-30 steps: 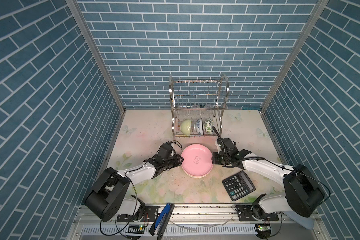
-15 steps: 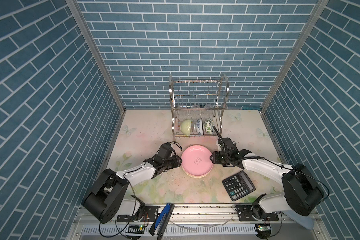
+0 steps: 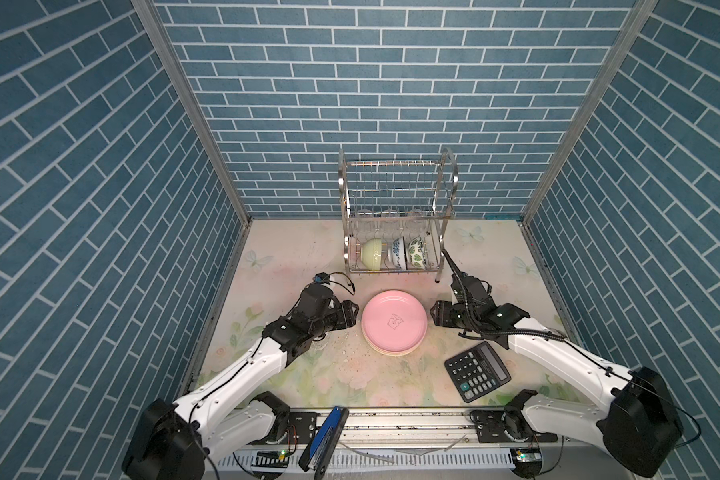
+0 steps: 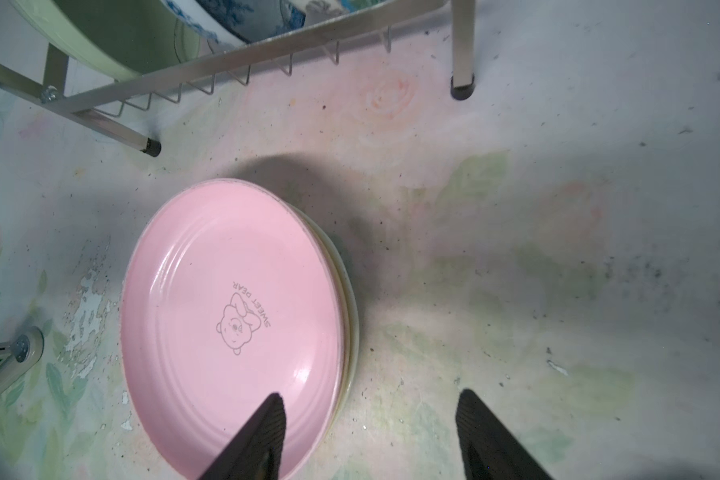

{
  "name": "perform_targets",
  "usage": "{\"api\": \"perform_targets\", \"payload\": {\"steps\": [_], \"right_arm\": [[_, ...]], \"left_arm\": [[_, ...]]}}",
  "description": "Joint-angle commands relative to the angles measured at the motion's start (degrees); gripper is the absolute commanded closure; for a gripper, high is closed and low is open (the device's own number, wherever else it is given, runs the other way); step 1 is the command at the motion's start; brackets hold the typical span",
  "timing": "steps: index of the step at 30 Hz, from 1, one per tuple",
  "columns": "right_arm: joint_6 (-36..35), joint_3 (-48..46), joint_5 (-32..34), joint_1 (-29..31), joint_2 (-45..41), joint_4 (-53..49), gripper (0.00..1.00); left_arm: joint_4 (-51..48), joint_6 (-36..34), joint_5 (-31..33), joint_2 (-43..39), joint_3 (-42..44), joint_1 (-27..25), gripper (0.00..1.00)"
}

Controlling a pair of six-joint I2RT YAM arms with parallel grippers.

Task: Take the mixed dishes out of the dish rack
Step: 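Open both grippers and raise them from the plate stack toward the rack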

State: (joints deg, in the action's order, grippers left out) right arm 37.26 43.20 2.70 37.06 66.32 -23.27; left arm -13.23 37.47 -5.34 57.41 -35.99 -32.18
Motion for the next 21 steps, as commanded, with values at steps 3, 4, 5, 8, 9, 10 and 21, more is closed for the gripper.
{"api": "perform_targets", "payload": {"steps": [3, 4, 5, 8, 9, 10, 21], "right_arm": [[-1.81, 1.26, 6.35, -0.09, -4.88, -7.24, 0.33], [-2.07, 1.62, 7.04, -0.12, -5.66, -8.08, 0.33], [-2.39, 1.86, 7.67, -0.09, -6.37, -9.19, 0.33], [-3.19, 2.85, 9.87, -0.14, -8.16, -11.5, 0.33], [-3.45, 3.23, 10.7, -0.16, -8.8, -12.17, 0.33], [-3.67, 3.46, 11.48, -0.12, -9.53, -12.85, 0.33], [-5.7, 4.79, 17.43, -0.16, -13.76, -16.18, 0.33]], "left_arm": [[-9.17, -3.76, 4.13, -6.55, -3.07, -0.02, 0.24], [-9.8, -4.03, 4.35, -7.67, -3.29, 0.01, 0.23], [-10.44, -4.36, 4.61, -8.65, -3.59, -0.05, 0.23], [-12.96, -5.19, 6.14, -10.48, -4.49, -0.06, 0.23], [-13.65, -5.56, 6.41, -10.9, -5.45, -0.01, 0.23], [-14.34, -5.72, 6.84, -11.32, -5.87, 0.01, 0.23], [-30.85, -4.18, 23.87, -15.08, -10.51, -0.06, 0.2]]}}
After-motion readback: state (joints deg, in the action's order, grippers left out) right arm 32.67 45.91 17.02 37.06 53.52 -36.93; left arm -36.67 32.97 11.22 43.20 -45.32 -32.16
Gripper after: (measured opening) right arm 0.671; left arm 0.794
